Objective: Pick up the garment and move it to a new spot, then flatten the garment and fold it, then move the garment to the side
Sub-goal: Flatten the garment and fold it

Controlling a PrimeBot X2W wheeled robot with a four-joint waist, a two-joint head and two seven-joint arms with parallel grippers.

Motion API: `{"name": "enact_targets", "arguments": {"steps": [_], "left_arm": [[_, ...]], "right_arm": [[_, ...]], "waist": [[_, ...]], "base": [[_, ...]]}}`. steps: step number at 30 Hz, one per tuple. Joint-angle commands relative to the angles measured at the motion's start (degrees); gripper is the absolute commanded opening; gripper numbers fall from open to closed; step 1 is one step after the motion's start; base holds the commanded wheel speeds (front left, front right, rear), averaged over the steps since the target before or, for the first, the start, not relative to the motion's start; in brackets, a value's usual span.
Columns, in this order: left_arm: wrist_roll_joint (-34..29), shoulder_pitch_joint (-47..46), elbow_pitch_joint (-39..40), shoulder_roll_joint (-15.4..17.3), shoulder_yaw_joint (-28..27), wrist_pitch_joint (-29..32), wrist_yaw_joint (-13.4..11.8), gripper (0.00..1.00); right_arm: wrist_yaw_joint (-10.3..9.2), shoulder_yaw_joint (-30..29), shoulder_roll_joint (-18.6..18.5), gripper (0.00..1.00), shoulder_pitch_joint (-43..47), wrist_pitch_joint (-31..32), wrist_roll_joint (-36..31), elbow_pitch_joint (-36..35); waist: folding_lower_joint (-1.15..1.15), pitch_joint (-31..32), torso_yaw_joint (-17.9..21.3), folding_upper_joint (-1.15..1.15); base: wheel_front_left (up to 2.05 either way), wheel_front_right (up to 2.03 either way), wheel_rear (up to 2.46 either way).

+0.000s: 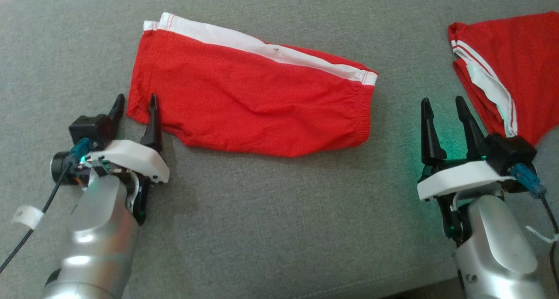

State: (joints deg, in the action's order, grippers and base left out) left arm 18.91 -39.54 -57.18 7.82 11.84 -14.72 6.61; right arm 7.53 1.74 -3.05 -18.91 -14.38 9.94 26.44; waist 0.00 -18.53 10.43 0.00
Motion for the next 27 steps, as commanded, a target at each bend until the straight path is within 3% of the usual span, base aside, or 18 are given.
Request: {"name": "enact_targets", "arguments": {"steps": [1, 4, 5, 6, 15, 27], "left_arm": [[-0.69, -1.05, -0.37, 2.16, -1.08, -0.28, -0.93, 1.00], [-1.04, -1.27, -4.97, 1.21, 0.10, -0.28, -0.43, 1.00], [-0.96, -1.32, -6.08, 0.81, 0.48, -0.28, -0.20, 0.29], [-0.96, -1.43, -6.77, 0.54, 0.86, -0.28, 0.00, 0.00], [1.03, 3.13, -4.16, -1.05, -0.14, -0.28, 0.64, 0.00], [0.70, 17.93, 7.10, -3.20, -5.01, -0.28, -2.90, 0.00]], "right_arm": [[-0.04, 1.37, 0.17, 1.00, -1.51, -0.62, 0.19, -1.67], [-0.04, 1.17, 0.17, 1.00, -1.11, -0.62, 0.50, -1.19], [-0.04, 1.08, 0.17, 1.00, -1.03, -0.62, 0.48, -1.05], [-0.04, 0.96, 0.17, 1.00, -0.95, -0.62, 0.41, -0.87], [-0.04, 1.15, 0.17, 1.00, 0.63, -0.62, -0.54, 0.18], [-0.04, 0.72, 0.17, 1.00, 6.12, -0.62, -0.91, 2.40]], "waist": [[0.00, 0.08, 0.01, 0.00], [0.00, 0.72, -0.42, 0.00], [0.00, 0.98, -0.65, 0.00], [0.00, 1.30, -0.92, 0.00], [0.00, 6.71, -3.69, 0.00], [0.00, 14.02, -8.97, 0.00]], "base": [[0.00, 0.00, 0.00], [0.00, 0.00, 0.00], [0.00, 0.00, 0.00], [0.00, 0.00, 0.00], [0.00, 0.00, 0.00], [0.00, 0.00, 0.00]]}}
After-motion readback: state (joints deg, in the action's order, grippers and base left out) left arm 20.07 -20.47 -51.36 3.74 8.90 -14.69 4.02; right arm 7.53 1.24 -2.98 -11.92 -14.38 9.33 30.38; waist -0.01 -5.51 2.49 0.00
